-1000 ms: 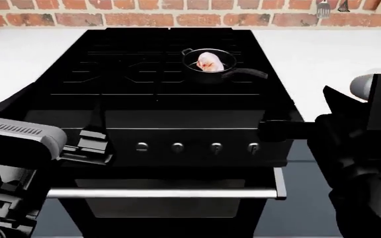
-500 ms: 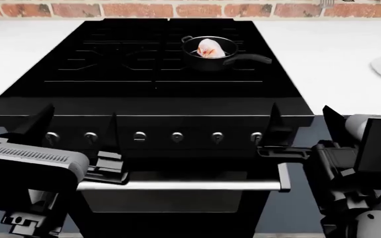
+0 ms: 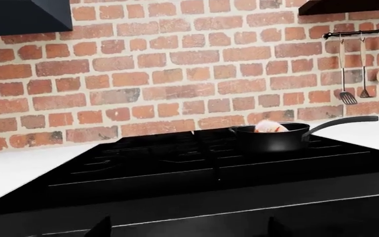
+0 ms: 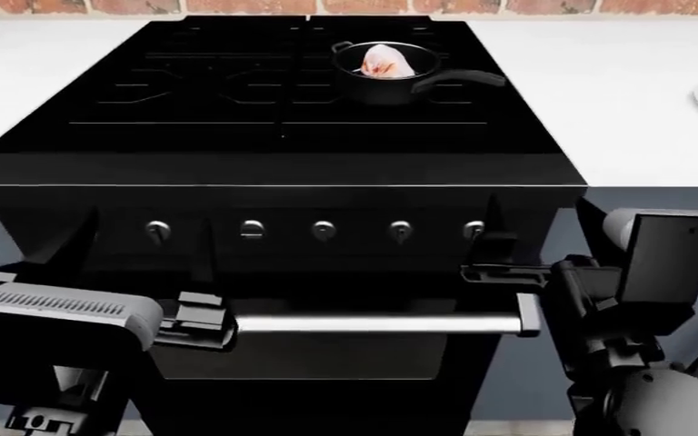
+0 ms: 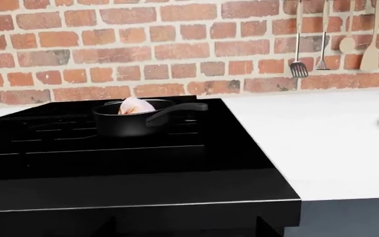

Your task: Frozen meat rests on a plate on the counter. Retrieve the meat and place it in a pot on a burner. Then turn the burner on.

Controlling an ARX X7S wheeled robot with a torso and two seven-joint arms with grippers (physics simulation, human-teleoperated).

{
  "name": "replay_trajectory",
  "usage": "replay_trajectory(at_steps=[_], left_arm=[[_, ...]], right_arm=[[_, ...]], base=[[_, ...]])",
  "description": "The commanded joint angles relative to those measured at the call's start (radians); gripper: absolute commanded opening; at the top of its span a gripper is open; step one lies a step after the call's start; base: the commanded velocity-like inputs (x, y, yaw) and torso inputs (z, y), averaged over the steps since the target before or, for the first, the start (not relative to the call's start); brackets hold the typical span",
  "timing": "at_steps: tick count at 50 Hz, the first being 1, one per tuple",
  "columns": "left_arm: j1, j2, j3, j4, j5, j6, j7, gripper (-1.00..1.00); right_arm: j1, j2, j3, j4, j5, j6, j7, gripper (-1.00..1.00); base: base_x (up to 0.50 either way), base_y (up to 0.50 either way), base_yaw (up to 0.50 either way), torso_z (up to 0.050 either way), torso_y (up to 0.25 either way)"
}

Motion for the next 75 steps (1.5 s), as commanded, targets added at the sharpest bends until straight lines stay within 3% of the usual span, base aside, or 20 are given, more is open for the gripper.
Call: replay_trajectory(at_steps=[1,56,75], left_arm=[[0.015,0.001,0.008,-0.018,0.014,0.023,0.007,1.0],[0.005,-0.003,0.047,-0.032,0.028,0.036,-0.011,1.0],[0.046,0.007,0.047,-0.075,0.049,0.107,0.018,1.0]], right_arm=[[0.031,-0.016,-0.018,0.067,-0.009,0.013,-0.04,1.0],[0.048,-0.011,-0.025,0.088,0.013,0.022,-0.067,1.0],[0.121,-0.081,-0.084,0.256,-0.045,0.037,-0.155,1.0]], base=[[0.0,0.0,0.0,-0.05,0.0],[0.0,0.0,0.0,-0.05,0.0],[0.0,0.0,0.0,0.0,0.0]])
